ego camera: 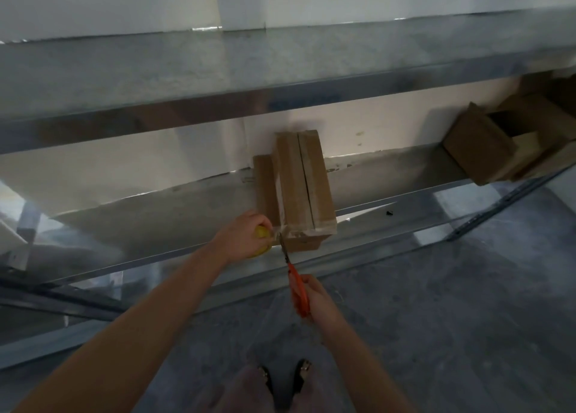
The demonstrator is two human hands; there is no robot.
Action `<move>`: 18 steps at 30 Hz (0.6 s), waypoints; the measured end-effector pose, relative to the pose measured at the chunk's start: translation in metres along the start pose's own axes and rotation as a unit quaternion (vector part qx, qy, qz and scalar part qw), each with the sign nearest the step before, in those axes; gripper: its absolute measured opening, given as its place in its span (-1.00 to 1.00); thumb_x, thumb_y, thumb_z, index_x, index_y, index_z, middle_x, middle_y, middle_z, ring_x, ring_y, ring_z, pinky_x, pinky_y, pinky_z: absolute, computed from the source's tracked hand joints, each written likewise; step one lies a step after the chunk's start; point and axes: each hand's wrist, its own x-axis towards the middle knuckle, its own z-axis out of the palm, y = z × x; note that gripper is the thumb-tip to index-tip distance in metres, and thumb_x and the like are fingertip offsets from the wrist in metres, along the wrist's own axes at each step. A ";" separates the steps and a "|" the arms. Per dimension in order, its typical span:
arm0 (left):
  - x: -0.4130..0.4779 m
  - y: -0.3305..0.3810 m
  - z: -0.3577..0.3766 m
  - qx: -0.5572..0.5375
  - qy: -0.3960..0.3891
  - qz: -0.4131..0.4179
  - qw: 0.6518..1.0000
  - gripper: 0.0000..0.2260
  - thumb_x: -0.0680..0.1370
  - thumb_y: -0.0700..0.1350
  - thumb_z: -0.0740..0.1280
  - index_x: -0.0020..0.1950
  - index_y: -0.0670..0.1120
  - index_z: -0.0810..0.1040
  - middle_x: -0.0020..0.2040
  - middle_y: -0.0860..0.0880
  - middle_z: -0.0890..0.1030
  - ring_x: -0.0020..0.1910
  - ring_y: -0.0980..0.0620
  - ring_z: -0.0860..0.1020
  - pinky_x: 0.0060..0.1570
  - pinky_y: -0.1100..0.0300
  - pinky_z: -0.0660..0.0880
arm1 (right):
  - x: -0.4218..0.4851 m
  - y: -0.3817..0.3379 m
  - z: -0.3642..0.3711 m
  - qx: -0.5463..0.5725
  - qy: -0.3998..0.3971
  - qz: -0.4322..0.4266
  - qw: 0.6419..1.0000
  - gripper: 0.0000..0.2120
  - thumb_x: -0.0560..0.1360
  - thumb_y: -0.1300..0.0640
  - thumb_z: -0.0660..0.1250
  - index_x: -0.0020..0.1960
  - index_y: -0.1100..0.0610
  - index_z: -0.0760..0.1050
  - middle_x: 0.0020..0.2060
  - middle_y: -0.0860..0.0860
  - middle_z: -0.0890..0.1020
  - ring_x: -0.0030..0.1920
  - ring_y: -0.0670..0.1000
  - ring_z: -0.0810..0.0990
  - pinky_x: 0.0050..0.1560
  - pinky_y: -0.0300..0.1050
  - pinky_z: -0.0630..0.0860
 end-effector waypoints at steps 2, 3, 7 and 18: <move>0.001 -0.002 0.000 0.002 -0.006 -0.006 1.000 -0.81 0.46 0.03 0.42 0.04 0.07 0.54 0.02 0.04 0.46 0.05 0.04 0.47 0.14 0.02 0.45 | 0.001 -0.001 0.001 -0.010 -0.002 -0.002 1.000 -0.89 0.61 0.18 0.25 -0.10 0.07 0.48 -0.43 -0.02 0.52 -0.41 -0.06 0.46 -0.38 -0.20 0.36; 0.002 -0.003 0.000 0.002 -0.009 -0.005 1.000 -0.81 0.46 0.05 0.42 0.04 0.08 0.54 0.02 0.05 0.45 0.05 0.05 0.47 0.13 0.01 0.46 | 0.000 -0.001 0.001 -0.017 -0.002 -0.002 1.000 -0.89 0.61 0.18 0.25 -0.09 0.08 0.48 -0.42 -0.01 0.52 -0.40 -0.06 0.46 -0.37 -0.20 0.36; 0.004 -0.005 0.002 0.003 -0.013 0.010 1.000 -0.82 0.46 0.07 0.42 0.02 0.09 0.53 0.00 0.06 0.46 0.03 0.06 0.47 0.12 0.00 0.46 | -0.001 -0.003 0.002 -0.031 0.009 -0.004 0.999 -0.87 0.59 0.25 0.20 -0.09 0.10 0.47 -0.40 0.02 0.51 -0.42 -0.07 0.44 -0.41 -0.24 0.34; 0.010 -0.007 0.004 0.006 -0.001 0.017 1.000 -0.84 0.48 0.05 0.41 -0.02 0.11 0.48 -0.05 0.13 0.43 -0.04 0.12 0.45 -0.05 0.21 0.37 | 0.010 -0.010 -0.005 -0.075 0.060 -0.019 0.995 -0.89 0.53 0.11 0.29 -0.17 0.01 0.49 -0.40 0.02 0.53 -0.41 -0.04 0.47 -0.35 -0.18 0.40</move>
